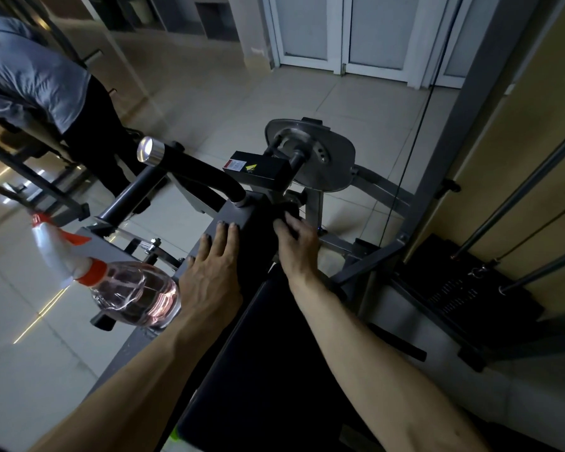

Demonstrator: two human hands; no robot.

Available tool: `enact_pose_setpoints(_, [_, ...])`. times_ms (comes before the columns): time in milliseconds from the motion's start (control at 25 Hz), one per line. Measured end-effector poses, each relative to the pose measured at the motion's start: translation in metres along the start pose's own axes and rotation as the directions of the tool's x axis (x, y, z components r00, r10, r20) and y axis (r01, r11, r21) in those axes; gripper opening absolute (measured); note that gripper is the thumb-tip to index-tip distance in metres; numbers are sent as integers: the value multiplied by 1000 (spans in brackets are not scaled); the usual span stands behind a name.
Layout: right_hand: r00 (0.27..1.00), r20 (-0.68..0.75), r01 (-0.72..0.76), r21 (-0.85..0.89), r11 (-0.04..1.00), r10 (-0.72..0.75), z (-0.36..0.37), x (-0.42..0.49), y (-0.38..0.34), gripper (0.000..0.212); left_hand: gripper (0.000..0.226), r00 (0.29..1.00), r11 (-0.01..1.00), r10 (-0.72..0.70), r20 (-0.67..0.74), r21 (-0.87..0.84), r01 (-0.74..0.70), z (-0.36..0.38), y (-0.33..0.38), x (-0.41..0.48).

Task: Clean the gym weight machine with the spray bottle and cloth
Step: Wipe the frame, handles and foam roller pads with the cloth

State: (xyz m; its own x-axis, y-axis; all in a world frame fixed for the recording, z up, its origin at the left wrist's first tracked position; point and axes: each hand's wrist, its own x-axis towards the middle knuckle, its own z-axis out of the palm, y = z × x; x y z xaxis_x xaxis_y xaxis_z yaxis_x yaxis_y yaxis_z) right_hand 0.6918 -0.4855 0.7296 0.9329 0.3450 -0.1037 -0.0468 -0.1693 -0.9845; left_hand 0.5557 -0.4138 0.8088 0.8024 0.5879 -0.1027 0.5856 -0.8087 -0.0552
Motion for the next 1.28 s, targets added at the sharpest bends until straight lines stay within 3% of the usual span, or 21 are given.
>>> enact_pose_setpoints(120, [997,-53,-57,4,998,57,9,2,4,29,106,1000,1000,-2,-17,7,2,0,1,0])
enact_pose_setpoints(240, [985,-172,-10,-33,999,4,14,-16,10,24,107,999,1000,10,-39,11,-10,2,1,0])
enact_pose_setpoints(280, [988,-156,19,28,999,-15,17,-41,11,21,108,999,1000,11,-37,10,-10,3,0,1])
enact_pose_setpoints(400, [982,75,169,47,985,-172,23,-126,31,12,113,999,1000,6,-32,23,-5,2,0,-1])
enact_pose_setpoints(440, [976,98,195,29,980,-197,20,-128,34,14,113,999,1000,8,-36,30,-7,2,0,-1])
enact_pose_setpoints(480, [977,20,211,-21,977,-211,19,-110,36,19,111,999,999,11,-40,34,-10,2,0,-1])
enact_pose_setpoints(560, [990,-113,72,-77,994,-80,15,-54,23,30,106,999,999,19,-38,32,-17,3,-1,0])
enact_pose_setpoints(600, [988,-150,-54,-51,997,46,13,-30,14,36,105,999,999,20,-39,31,-19,3,-1,1])
enact_pose_setpoints(680, [972,-167,-159,67,985,168,10,-2,9,39,105,999,999,16,-46,38,-14,5,-1,1])
enact_pose_setpoints(760, [966,-112,-226,81,971,234,15,-20,12,38,106,999,999,10,-46,49,-7,7,0,1])
enact_pose_setpoints(840, [959,31,-280,236,930,281,25,-69,25,31,108,999,999,9,-37,41,-7,6,1,2])
enact_pose_setpoints(920, [963,161,-247,201,948,217,24,-118,30,17,109,1000,999,13,-20,36,-12,3,1,1])
enact_pose_setpoints(1040, [991,-12,-135,42,990,135,19,-83,26,24,107,998,998,49,-34,37,-48,0,-2,-1])
enact_pose_setpoints(1080, [991,-18,-132,104,986,135,17,-56,12,27,107,997,997,59,-40,43,-57,1,-3,-3])
enact_pose_setpoints(1200, [994,-102,-36,-93,995,26,10,-6,-16,28,105,993,993,74,-91,98,-65,6,-7,-23])
enact_pose_setpoints(1280, [994,-66,68,-232,970,-85,16,-24,-16,29,106,988,984,97,-116,161,-78,12,-9,-46])
